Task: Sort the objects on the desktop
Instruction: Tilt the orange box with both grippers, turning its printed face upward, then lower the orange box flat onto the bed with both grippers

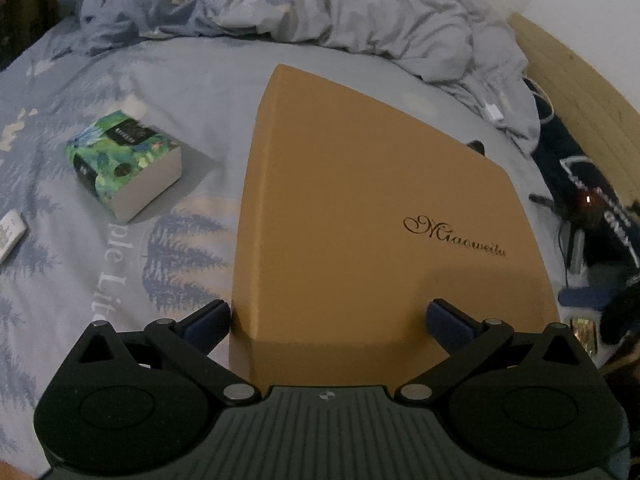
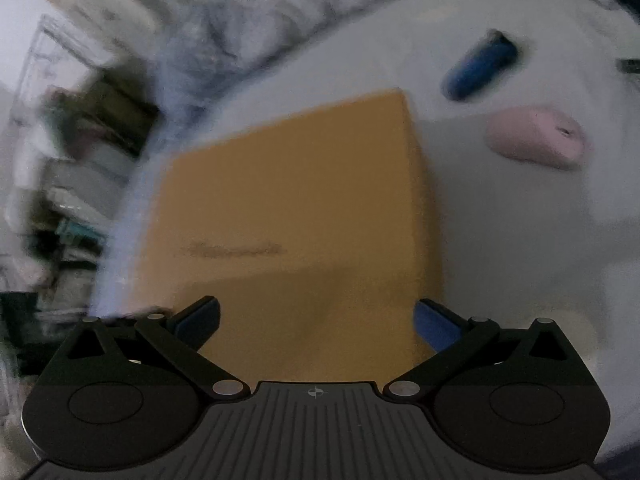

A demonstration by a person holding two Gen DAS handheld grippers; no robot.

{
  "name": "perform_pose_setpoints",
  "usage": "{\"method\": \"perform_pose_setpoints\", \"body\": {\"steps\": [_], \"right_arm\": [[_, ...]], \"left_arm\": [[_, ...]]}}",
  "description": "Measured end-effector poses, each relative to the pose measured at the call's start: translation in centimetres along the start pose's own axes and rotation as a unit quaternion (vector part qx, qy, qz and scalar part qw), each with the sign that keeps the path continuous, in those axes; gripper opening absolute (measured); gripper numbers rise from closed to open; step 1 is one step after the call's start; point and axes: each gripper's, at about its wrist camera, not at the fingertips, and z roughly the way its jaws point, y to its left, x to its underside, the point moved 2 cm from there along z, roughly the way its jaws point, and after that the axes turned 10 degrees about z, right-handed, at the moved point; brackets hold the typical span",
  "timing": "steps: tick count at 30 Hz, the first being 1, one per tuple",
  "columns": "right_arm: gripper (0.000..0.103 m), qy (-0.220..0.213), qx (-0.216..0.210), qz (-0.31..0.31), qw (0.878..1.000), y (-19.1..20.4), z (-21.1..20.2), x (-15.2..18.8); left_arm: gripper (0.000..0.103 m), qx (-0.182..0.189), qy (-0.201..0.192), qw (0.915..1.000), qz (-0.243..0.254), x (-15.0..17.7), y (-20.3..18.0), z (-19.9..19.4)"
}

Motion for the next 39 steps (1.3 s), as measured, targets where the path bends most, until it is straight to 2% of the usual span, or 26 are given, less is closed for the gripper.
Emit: {"method": "perform_pose_setpoints", "body": {"steps": [1, 4, 5, 10, 14, 17, 23, 35, 39], "right_arm": [[0.103, 0.011, -0.032, 0.0, 0.999, 1.0, 0.1, 0.1], [0.103, 0.005, 0.021, -0.073, 0.997, 4.0, 1.2, 0.5], [0.103, 0.001, 0.031, -0.077, 0.997, 4.1, 1.4, 0.3], [0.103, -0.031, 0.108, -0.041, 0.993, -0.4, 1.2, -1.0], [0.103, -0.023, 0.142, -0.001, 0.99, -4.9, 1.4, -0.6], [0.103, -0.01, 0.132, 0.017, 0.991, -6.5, 2.0, 0.1], [0.103, 0.01, 0.081, 0.039, 0.996, -7.7, 3.5, 0.5], [0.103, 0.003, 0.068, 0.04, 0.997, -6.3, 3.0, 0.0], [0.103, -0.007, 0.048, 0.057, 0.997, -6.6, 2.4, -0.1]], "left_arm": [[0.103, 0.002, 0.003, 1.0, 0.004, 0.0, -0.2, 0.1], [0.103, 0.001, 0.002, 1.0, 0.006, 0.1, -0.5, 0.2], [0.103, 0.002, 0.001, 1.0, 0.005, 0.1, -0.5, 0.2], [0.103, -0.006, -0.003, 0.9999, 0.009, 0.2, -0.5, -0.1], [0.103, -0.023, -0.006, 0.9994, 0.025, -0.1, -1.0, -0.3], [0.103, -0.032, -0.006, 0.9989, 0.035, -0.3, -1.3, -0.5], [0.103, -0.04, -0.004, 0.9985, 0.038, -0.4, -1.1, -0.8], [0.103, -0.038, -0.004, 0.9991, 0.02, -0.1, -0.2, -1.0], [0.103, -0.026, 0.002, 0.9996, 0.011, 0.0, -0.1, -0.9]]}}
